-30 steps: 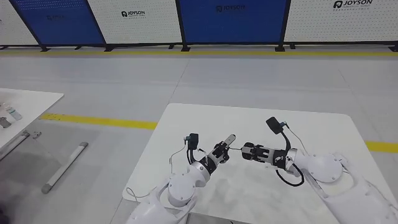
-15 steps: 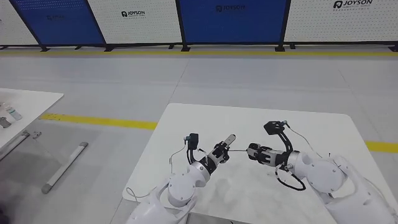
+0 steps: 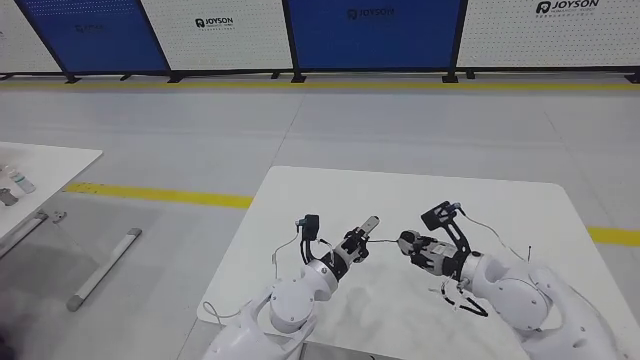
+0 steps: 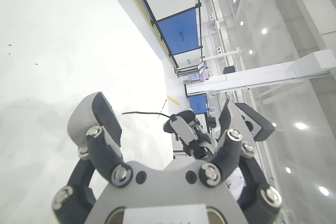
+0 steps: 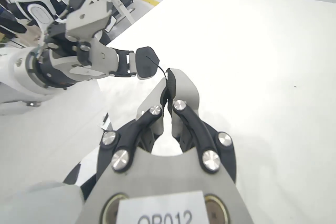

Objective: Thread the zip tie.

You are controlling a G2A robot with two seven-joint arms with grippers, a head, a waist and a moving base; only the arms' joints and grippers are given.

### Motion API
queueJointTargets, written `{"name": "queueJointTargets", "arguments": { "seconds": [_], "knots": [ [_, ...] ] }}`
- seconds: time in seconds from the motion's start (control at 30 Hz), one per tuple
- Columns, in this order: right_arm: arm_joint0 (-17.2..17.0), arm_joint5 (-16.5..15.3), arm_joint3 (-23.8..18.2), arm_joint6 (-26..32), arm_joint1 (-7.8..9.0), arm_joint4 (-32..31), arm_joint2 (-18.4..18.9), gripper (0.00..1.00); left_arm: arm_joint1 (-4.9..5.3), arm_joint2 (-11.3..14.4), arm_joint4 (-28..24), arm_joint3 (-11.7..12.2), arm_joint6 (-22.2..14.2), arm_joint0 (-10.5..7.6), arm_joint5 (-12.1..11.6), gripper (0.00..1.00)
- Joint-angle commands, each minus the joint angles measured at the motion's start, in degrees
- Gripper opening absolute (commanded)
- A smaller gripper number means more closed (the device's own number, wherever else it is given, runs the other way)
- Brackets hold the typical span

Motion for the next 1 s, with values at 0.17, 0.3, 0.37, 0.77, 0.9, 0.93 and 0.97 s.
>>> {"name": "queueJointTargets", "arguments": {
  "seconds": [0.17,0.3,0.37,0.77,0.9,0.93,0.97],
  "knots": [
    [-0.56,-0.26,-0.36,-0.84,-0.07,-0.29,-0.22,0.0,0.0,0.0,0.0,0.0,0.0,0.0,0.0,1.0],
    [-0.56,-0.26,-0.36,-0.84,-0.07,-0.29,-0.22,0.0,0.0,0.0,0.0,0.0,0.0,0.0,0.0,1.0],
    [-0.95,0.45,-0.49,-1.97,-0.15,-2.61,-0.26,0.0,0.0,0.0,0.0,0.0,0.0,0.0,0.0,1.0],
    [-0.02,-6.49,0.22,-9.26,-0.12,-19.81,-2.31,0.0,0.0,0.0,0.0,0.0,0.0,0.0,0.0,1.0],
    [-0.02,-6.49,0.22,-9.26,-0.12,-19.81,-2.31,0.0,0.0,0.0,0.0,0.0,0.0,0.0,0.0,1.0],
    [-0.02,-6.49,0.22,-9.26,-0.12,-19.81,-2.31,0.0,0.0,0.0,0.0,0.0,0.0,0.0,0.0,1.0],
    [-0.02,-6.49,0.22,-9.26,-0.12,-19.81,-2.31,0.0,-0.06,0.08,-0.77,-0.05,-0.18,0.11,-0.16,1.0]
  ]
}}
